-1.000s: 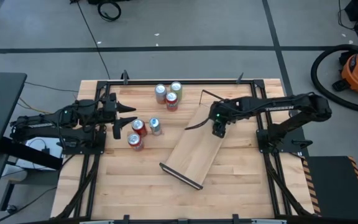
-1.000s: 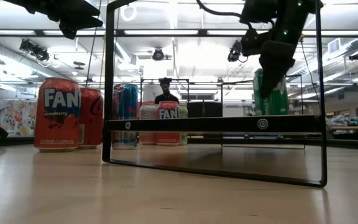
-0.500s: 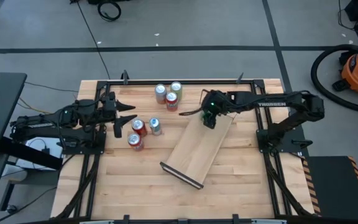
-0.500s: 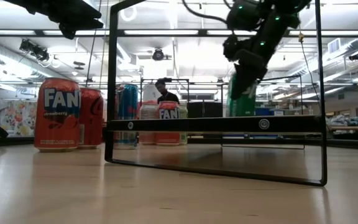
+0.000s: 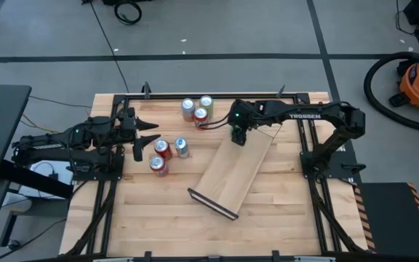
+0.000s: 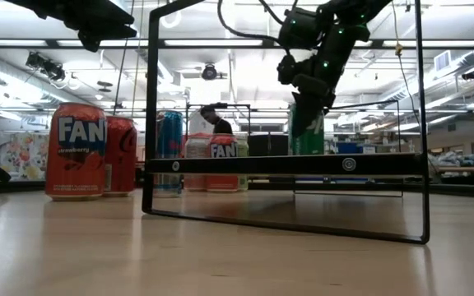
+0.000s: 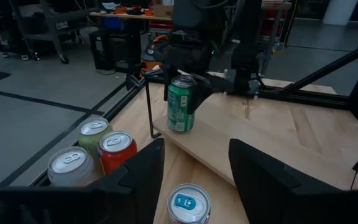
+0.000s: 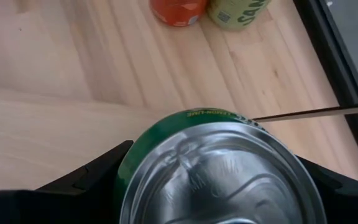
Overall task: Place canned beverage on shelf
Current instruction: Put the dark green soda can on the shelf
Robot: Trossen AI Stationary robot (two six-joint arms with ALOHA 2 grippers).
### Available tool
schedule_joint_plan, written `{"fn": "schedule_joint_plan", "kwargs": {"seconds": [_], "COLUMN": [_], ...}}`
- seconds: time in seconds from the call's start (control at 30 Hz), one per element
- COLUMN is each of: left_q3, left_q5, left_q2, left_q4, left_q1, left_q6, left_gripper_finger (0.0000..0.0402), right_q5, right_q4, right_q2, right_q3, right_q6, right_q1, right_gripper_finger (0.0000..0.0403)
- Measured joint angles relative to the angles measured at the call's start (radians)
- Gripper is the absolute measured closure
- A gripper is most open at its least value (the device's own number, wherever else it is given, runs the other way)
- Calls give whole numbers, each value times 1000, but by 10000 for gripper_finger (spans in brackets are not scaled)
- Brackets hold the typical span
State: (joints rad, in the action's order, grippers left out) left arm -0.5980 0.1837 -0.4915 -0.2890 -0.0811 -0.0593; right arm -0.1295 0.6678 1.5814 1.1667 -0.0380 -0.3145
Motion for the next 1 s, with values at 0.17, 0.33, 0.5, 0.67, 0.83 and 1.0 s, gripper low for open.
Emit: {"fn": "schedule_joint_plan", "kwargs": {"seconds": [0.17, 0.33, 0.5, 0.67, 0.83, 1.0], "left_q3": [0, 0, 0, 0, 0, 0], "left_q5": [-2, -2, -2, -2, -2, -2], "left_q2": [0, 0, 0, 0, 0, 0], "left_q4": [0, -1, -1, -1, -1, -1], "left_q1": [0, 0, 0, 0, 0, 0], "left_q6": [0, 0, -1, -1, -1, -1], "left_gripper_finger": [210, 210, 210, 210, 210, 210], "right_q5": [17, 20, 15, 11, 0, -4], "right_q4": [8, 17, 14, 13, 14, 48], "right_q2": [-13, -16, -16, -16, -16, -13], "right_q3": [-2, -3, -4, -4, -5, 20], "right_q6": [-7, -10, -18, -22, -24, -39], "right_q1": [0, 6, 13, 13, 15, 28], "right_gripper_finger": [84, 70, 53, 51, 50, 49]}}
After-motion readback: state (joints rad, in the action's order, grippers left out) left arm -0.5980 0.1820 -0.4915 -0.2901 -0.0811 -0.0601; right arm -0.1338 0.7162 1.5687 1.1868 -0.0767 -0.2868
